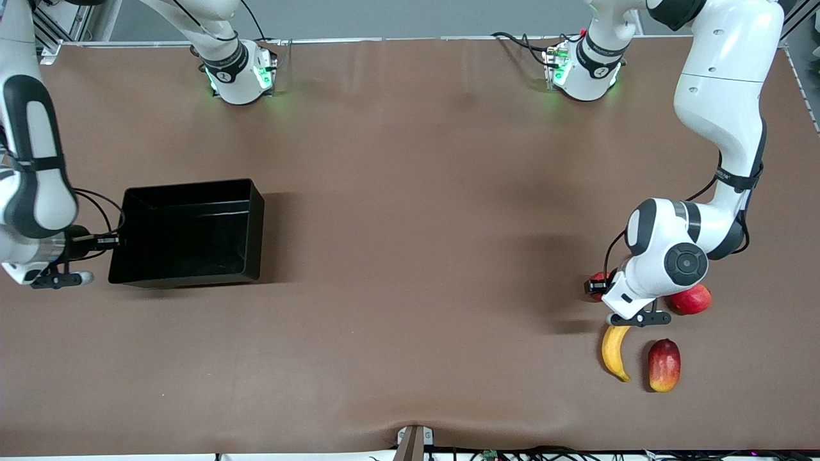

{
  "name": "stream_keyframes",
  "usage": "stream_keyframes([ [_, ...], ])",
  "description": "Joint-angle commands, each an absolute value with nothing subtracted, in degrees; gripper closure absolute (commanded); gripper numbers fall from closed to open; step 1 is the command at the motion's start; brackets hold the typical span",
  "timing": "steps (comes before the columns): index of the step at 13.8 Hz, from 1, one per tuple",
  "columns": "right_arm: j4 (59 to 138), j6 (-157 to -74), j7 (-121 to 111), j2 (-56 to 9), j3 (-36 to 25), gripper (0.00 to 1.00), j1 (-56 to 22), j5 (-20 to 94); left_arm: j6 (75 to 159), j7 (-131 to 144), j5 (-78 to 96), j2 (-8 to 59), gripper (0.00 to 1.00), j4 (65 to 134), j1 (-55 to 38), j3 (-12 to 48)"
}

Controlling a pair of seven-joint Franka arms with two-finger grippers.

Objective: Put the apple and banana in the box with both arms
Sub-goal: 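Slide the black box toward the table center with the right gripper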

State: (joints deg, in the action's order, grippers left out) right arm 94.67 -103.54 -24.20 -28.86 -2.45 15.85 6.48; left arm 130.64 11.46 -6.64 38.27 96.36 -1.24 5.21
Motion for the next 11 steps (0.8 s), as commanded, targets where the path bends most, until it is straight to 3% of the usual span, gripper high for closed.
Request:
stream_keyframes([
  [1,88.52,-95.12,-21.81,-28.12,-2.20,1.00,12.93,9.92,129.73,12.83,-7.12,35.86,1.00,96.68,-1.66,5.71],
  [7,87.63,-94.74,-14.07,-27.77,-2.37,1.00,-5.41,17.39,123.33,12.66,-7.03,32.17,1.00,93.61,-2.98,5.80],
  [11,86.32,-105.18,5.22,-31.36,-2.29,1.00,-18.51,20.30,121.20,12.66,-6.94,30.50,1.00,92.72,-4.48,5.98],
])
